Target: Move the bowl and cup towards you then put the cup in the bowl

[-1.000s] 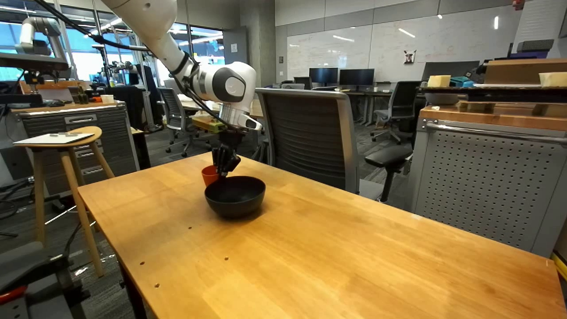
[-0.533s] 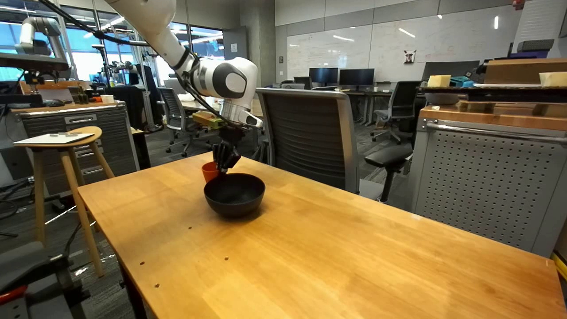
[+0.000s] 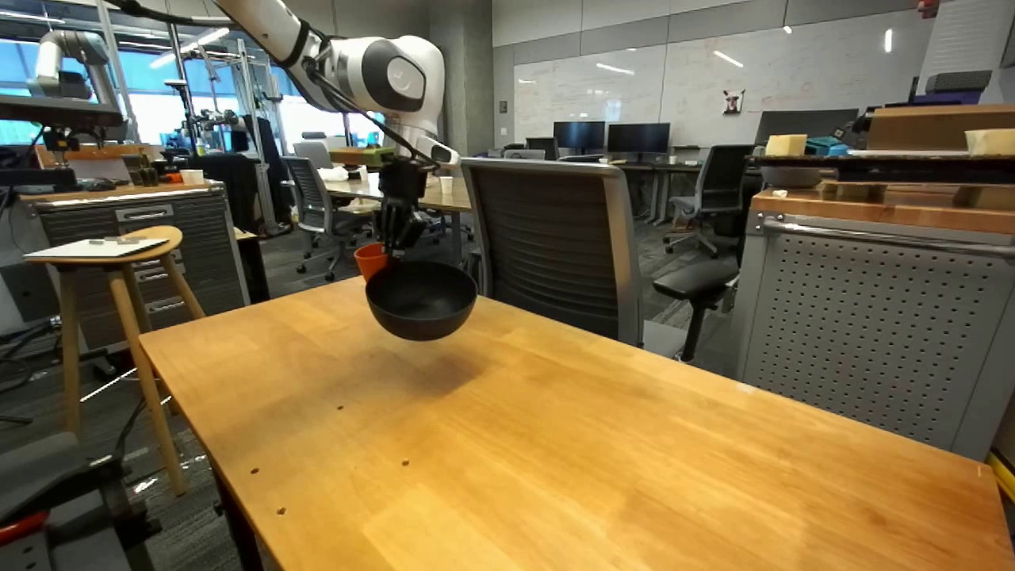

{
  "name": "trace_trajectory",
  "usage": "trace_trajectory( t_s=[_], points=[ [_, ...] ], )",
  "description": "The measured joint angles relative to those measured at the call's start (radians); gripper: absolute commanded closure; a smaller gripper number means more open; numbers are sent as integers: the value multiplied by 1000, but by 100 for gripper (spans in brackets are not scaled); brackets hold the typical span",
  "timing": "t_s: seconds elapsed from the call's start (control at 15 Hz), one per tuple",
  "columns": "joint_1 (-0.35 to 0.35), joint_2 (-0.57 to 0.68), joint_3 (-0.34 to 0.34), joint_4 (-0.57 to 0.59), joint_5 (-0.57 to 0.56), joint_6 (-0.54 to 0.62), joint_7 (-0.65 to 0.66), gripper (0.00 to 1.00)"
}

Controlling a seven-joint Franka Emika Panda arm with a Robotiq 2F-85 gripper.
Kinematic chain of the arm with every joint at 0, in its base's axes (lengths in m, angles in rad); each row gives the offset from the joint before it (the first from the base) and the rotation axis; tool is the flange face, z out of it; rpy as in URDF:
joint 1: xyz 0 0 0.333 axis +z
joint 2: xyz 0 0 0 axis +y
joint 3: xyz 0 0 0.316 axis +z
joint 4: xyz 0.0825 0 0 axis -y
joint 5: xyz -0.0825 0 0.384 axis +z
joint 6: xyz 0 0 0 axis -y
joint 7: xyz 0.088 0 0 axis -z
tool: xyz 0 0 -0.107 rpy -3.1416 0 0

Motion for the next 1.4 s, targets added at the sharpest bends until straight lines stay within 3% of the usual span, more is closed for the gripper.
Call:
trace_trajectory(
  t_s=[0.27,0.73,0.87,0.93,1.13,1.2,1.27,1.4],
  points=[
    [0,-26,-10,-71,-24,-5,7,94],
    [0,33,-34,-161,-52,-2,19,92],
    [0,51,-34,-162,-52,-2,19,86],
    [0,56,-34,-162,-52,-2,19,68],
    [0,58,-34,-162,-52,-2,19,48],
    [0,58,-34,-162,-52,-2,19,55],
    [0,58,-34,-162,-52,-2,19,75],
    [2,58,-33,-161,-55,-2,19,84]
  ],
)
